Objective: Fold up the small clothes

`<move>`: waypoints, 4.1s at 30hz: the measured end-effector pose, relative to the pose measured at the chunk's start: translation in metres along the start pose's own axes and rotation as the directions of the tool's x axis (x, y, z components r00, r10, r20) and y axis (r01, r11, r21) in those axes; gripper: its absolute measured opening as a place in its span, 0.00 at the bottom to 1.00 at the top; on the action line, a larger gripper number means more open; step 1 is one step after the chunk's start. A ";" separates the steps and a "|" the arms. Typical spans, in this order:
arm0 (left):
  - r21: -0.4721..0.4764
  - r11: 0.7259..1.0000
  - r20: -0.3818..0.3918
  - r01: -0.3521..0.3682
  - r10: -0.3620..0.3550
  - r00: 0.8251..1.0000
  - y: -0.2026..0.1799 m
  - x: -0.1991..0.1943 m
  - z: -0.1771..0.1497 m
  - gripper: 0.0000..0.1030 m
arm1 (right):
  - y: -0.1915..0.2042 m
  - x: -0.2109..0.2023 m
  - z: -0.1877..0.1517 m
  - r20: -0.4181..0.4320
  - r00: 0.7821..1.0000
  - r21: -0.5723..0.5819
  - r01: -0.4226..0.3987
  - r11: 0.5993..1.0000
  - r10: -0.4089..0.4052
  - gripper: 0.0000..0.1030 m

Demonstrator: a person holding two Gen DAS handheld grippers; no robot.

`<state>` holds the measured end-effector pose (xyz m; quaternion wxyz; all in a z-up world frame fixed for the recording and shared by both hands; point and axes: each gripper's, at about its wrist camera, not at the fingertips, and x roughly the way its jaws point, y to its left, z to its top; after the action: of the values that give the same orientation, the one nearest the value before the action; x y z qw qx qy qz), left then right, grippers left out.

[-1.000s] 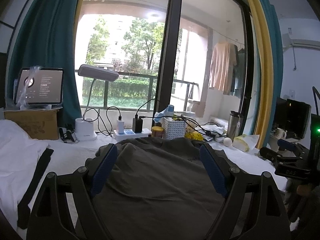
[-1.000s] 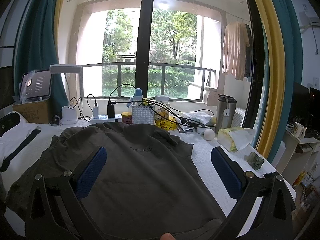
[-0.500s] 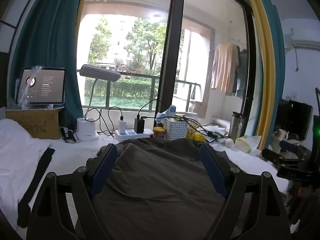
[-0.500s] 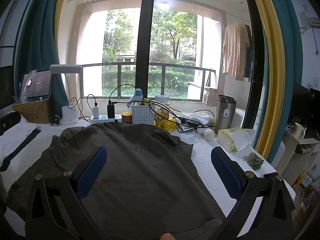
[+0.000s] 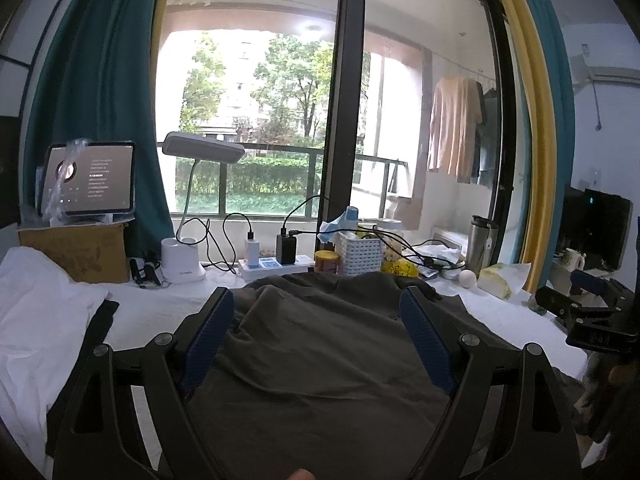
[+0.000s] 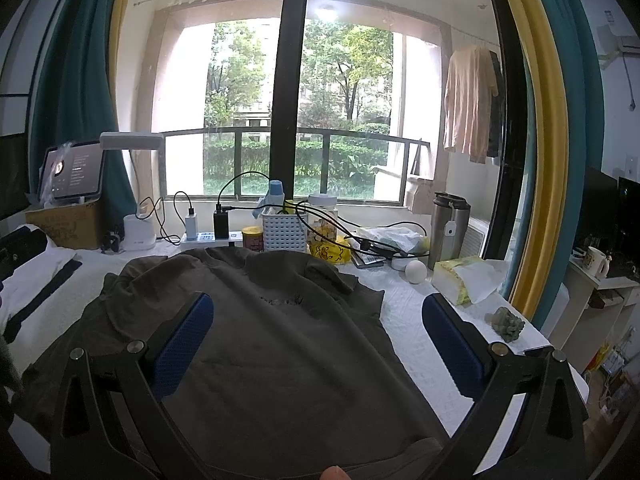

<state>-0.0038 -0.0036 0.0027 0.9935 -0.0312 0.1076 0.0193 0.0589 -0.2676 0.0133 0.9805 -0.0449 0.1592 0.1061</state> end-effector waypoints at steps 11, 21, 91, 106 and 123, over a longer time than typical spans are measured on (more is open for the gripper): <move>-0.034 0.999 -0.035 -0.033 0.032 0.999 0.003 0.005 0.002 0.85 | -0.003 0.003 0.003 -0.006 1.000 0.000 -0.002 1.000 0.002 1.00; -0.002 0.998 -0.065 -0.059 0.058 0.996 0.006 0.029 0.008 0.84 | -0.008 0.034 0.010 -0.077 0.997 0.019 -0.017 1.000 0.018 1.00; -0.083 0.992 -0.348 -0.092 0.058 0.936 0.042 0.195 0.002 0.84 | -0.090 0.253 0.031 -0.405 0.906 -0.019 -0.140 0.990 0.120 0.07; -0.144 0.986 -0.331 -0.089 0.037 0.943 0.073 0.151 -0.010 0.84 | 0.006 0.228 -0.014 -0.526 0.819 -0.106 -0.330 0.938 0.229 0.07; -0.175 0.981 -0.331 -0.083 0.020 0.943 0.084 0.150 -0.017 0.84 | 0.014 0.196 0.025 -0.453 0.861 -0.146 -0.327 0.934 0.231 0.66</move>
<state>0.1352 0.0836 -0.0508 0.9536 -0.1238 0.2699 0.0498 0.2453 -0.2126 -0.0266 0.8845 -0.1503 0.3628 0.2517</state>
